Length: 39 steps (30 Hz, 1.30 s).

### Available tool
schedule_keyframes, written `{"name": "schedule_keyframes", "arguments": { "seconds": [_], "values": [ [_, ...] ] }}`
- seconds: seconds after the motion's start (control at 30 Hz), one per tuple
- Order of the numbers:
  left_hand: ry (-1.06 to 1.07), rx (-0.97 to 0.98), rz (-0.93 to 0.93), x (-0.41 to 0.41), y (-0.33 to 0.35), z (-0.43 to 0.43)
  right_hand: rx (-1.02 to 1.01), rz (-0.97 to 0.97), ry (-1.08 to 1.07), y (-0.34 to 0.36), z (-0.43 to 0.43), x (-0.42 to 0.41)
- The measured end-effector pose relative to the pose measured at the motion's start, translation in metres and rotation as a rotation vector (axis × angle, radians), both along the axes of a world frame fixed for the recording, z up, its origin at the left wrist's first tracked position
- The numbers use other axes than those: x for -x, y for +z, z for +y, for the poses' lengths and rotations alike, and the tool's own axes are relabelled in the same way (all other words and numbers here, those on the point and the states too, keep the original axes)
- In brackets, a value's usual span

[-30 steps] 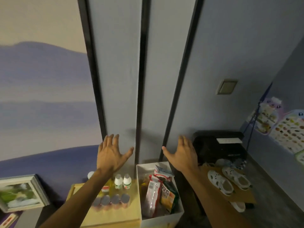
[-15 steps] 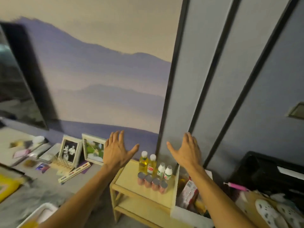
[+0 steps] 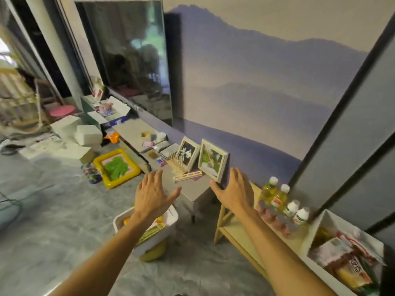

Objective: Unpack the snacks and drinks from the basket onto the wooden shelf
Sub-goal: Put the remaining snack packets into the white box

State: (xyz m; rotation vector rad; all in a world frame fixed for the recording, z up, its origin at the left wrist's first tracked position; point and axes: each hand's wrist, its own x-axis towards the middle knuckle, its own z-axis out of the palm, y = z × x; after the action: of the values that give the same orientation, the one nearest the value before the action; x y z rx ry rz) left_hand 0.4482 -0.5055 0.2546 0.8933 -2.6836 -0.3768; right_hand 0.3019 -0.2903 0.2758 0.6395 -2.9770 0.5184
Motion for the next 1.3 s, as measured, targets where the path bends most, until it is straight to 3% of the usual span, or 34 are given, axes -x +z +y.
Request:
{"name": "schedule_keyframes", "arguments": {
  "seconds": [0.4,0.6,0.83,1.3],
  "values": [
    [0.228,-0.150,-0.169,-0.084,-0.105,-0.189,-0.160,-0.135,0.282,-0.095,-0.219,-0.033],
    [0.264,-0.246,-0.301,-0.079,-0.167,-0.279,-0.291,-0.246,0.323,-0.161,-0.322,-0.032],
    [0.258,-0.372,-0.382,-0.045,-0.236,-0.324,-0.408,-0.301,0.383,-0.241,-0.387,-0.006],
    [0.506,-0.570,-0.451,0.025,-0.528,-0.368,-0.543,-0.347,0.701,-0.544,-0.493,0.074]
  ]
}}
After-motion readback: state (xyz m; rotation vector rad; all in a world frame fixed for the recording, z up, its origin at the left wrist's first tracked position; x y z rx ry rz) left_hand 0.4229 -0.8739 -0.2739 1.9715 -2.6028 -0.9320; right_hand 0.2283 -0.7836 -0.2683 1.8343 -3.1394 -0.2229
